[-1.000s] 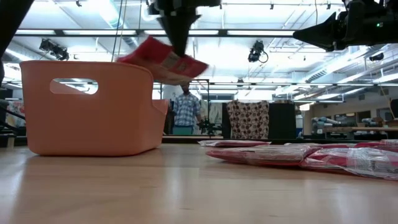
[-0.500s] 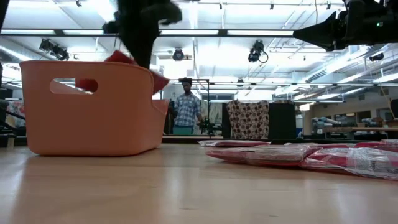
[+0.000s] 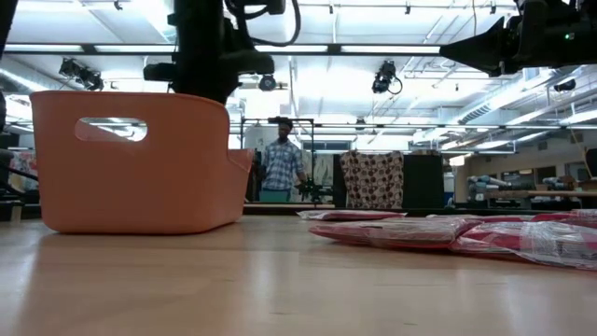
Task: Sort popcorn bags into baskets
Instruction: Put the popcorn bag into the orange bin
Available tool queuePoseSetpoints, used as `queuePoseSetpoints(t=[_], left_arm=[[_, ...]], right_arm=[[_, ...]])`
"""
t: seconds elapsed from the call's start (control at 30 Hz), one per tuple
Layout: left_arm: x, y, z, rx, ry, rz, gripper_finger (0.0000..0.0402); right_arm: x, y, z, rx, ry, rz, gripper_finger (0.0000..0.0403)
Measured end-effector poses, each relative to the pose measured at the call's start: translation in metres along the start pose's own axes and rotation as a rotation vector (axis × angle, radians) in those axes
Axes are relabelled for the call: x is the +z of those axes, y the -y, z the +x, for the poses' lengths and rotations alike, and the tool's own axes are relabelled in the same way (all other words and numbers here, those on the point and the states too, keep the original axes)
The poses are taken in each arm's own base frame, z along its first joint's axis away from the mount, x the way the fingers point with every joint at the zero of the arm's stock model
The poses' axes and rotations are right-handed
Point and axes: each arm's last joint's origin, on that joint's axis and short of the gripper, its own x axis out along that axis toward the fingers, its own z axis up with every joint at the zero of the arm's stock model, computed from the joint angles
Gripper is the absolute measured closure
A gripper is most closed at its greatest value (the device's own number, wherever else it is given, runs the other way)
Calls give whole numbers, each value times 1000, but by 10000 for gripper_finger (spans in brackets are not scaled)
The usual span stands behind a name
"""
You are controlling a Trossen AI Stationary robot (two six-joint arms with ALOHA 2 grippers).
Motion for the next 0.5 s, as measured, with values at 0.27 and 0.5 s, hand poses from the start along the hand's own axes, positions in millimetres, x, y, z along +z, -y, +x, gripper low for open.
queuePoseSetpoints(t=[0.27, 0.5], left_arm=[[27, 21, -7, -240, 162, 150, 297], [48, 42, 5, -367, 313, 250, 306]], right_arm=[[1, 0, 0, -2, 5, 1, 387], [1, 0, 0, 1, 6, 1, 387]])
